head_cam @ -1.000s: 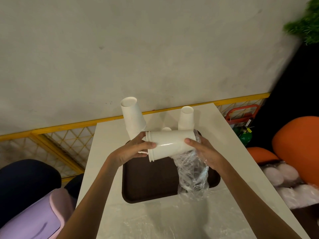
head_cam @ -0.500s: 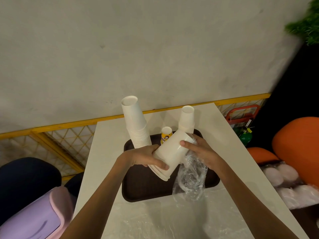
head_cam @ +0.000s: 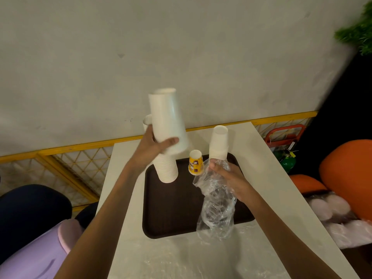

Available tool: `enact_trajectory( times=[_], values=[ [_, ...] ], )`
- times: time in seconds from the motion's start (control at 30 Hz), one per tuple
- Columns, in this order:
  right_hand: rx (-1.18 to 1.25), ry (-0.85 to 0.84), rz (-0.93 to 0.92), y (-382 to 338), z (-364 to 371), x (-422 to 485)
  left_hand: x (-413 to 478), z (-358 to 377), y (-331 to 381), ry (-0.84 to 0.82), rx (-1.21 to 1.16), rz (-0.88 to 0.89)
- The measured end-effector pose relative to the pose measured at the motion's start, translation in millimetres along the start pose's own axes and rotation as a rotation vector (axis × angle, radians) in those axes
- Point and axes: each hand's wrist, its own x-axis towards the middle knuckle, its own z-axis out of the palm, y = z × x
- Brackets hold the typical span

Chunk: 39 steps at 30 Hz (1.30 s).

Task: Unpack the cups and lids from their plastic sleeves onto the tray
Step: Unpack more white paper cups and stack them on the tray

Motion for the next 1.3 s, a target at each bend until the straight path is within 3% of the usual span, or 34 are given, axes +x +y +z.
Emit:
enact_trajectory(
  times=[0.1,0.2,0.47,0.57,0.73,0.93,1.03,1.3],
  values=[
    [0.010,0.009,-0.025,-1.4,6.5,2.4,24.6,-16.0,18.8,0.247,0.038,0.109],
    [0.007,0.012,-0.033,0.3,10.0,7.8,48.1,-29.9,27.6,0.377,0.117,0.153],
    [-0.001,0.026,-0.042,1.9,15.2,21.4,75.3,-32.9,4.9,0.419,0.248,0.054],
    [-0.001,0.033,-0.040,1.5,15.3,24.9,76.8,-28.7,-11.6,0.375,0.255,-0.028],
    [-0.013,0.064,-0.028,3.6,14.6,29.2,58.4,-17.0,-42.8,0.147,0.230,-0.314],
    [0.044,0.071,0.002,5.0,15.5,27.5,18.9,5.8,-74.4,0.080,0.133,-0.530],
    [0.058,0.080,-0.002,2.0,18.1,22.8,-2.0,22.5,-80.6,0.051,0.094,-0.516],
    [0.107,0.135,-0.090,-12.1,21.7,1.7,-54.1,72.8,-57.3,-0.155,-0.280,-0.229]
  ],
)
